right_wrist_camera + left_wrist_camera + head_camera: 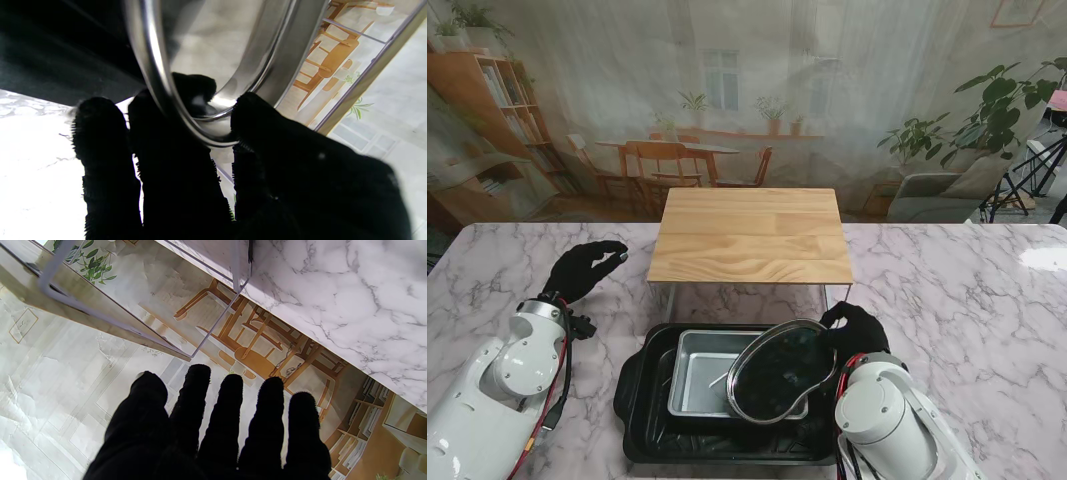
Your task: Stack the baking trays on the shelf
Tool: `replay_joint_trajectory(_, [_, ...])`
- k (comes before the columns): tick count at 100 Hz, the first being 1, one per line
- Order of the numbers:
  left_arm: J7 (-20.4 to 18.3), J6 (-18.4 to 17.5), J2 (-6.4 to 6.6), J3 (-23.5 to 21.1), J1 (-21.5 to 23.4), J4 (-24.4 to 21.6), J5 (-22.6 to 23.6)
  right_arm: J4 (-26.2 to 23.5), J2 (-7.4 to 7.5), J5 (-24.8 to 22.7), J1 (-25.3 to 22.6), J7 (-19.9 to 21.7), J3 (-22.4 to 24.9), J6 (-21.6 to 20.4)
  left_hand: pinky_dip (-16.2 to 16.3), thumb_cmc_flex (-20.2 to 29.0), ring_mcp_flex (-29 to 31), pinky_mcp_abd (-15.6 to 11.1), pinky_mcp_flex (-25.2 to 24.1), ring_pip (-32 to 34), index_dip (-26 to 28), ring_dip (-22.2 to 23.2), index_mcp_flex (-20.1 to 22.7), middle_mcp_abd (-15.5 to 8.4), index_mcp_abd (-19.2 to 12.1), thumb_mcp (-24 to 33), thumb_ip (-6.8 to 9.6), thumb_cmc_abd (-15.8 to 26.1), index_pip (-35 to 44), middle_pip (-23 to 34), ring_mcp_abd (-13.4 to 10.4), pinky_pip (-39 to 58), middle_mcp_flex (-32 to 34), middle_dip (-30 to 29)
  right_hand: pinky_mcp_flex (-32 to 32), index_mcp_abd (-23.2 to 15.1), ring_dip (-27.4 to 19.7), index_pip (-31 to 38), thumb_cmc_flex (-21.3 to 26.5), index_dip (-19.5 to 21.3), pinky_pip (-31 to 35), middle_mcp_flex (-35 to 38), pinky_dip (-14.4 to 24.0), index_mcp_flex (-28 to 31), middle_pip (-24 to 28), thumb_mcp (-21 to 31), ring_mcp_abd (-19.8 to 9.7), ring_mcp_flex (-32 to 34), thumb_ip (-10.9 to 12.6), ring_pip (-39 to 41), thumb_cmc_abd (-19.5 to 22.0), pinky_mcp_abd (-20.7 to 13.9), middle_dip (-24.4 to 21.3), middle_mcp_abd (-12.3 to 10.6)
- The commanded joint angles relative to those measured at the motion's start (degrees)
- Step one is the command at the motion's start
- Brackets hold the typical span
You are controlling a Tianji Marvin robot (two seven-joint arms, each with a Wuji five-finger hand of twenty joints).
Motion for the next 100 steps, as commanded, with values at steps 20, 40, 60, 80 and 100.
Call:
replay_joint_trajectory(20, [-0.9,0.0,0.00,0.2,-0.1,0.1,0.1,0.8,-1.03,1.1,1.1,-0.2,-1.2,1.9,-0.1,1.9,-1.0,-1.3,-0.7,0.2,-0.4,0.4,-1.2,0.3,0.3,-1.2,1.65,2.7,0.2,1.0,0.4,-1.4,-0.6,0.7,-1.8,0.7,-2.9,8.8,7.1,-3.4,-1.3,-8.9,-1.8,-8.1,-3.9,0.7,-1.8,0.8,2.2,-9.4,10.1,-0.4,-6.6,-0.8])
replay_joint_trajectory(40, [-0.8,-0.1,0.00,0.2,-0.1,0.1,0.2,0.2,-0.97,2.9,0.9,0.6,-1.1,2.1,-0.1,1.8,-1.0,-1.4,-0.7,0.2,-0.4,0.4,-1.1,0.3,0.4,-1.2,1.64,2.8,0.2,1.0,0.4,-1.5,-0.6,0.7,-7.5,1.7,-5.9,12.3,5.4,-4.5,-3.8,-16.2,-1.9,-15.3,-0.7,-9.5,1.7,0.4,3.6,-17.8,14.0,1.8,-7.5,-0.2])
replay_joint_trajectory(60, [-0.9,-0.1,0.02,0.2,-0.1,0.1,0.2,-1.3,-0.27,4.5,0.3,3.3,-0.5,2.7,-0.1,1.8,-1.0,-1.3,-0.7,0.2,-0.4,0.4,-1.2,0.3,0.2,-1.2,1.63,2.7,0.2,1.0,0.4,-1.5,-0.5,0.7,-20.9,1.7,-5.3,7.2,-10.7,-2.0,-8.2,-23.7,2.4,-17.6,-3.1,-15.1,6.2,-13.5,3.9,-25.4,14.3,5.6,-5.3,-1.2])
replay_joint_trajectory(80, [-0.8,-0.1,0.03,0.1,-0.1,0.1,0.3,-1.6,0.72,3.3,0.3,5.7,-0.9,3.2,-0.1,1.8,-1.0,-1.2,-0.7,0.2,-0.4,0.4,-1.1,0.3,0.3,-1.2,1.65,2.7,0.2,0.9,0.4,-1.5,-0.5,0.7,-28.2,4.2,-6.7,-7.9,-18.1,2.3,-10.6,-26.3,6.0,-17.8,-7.7,-15.1,7.0,-22.2,10.8,-26.4,17.5,4.4,-7.5,-0.8])
replay_joint_trajectory(100, [-0.8,-0.1,0.03,0.1,-0.1,0.1,0.4,-2.6,1.37,3.1,-0.3,7.1,-0.6,2.5,-0.1,1.8,-1.0,-1.3,-0.7,0.3,-0.4,0.4,-1.1,0.3,0.5,-1.2,1.65,2.8,0.2,0.9,0.4,-1.5,-0.6,0.7,-28.7,5.0,-7.5,-13.3,-18.3,-0.7,-11.3,-24.5,5.9,-17.3,-10.3,-16.0,7.2,-23.1,11.0,-28.2,18.1,4.6,-9.6,-0.4])
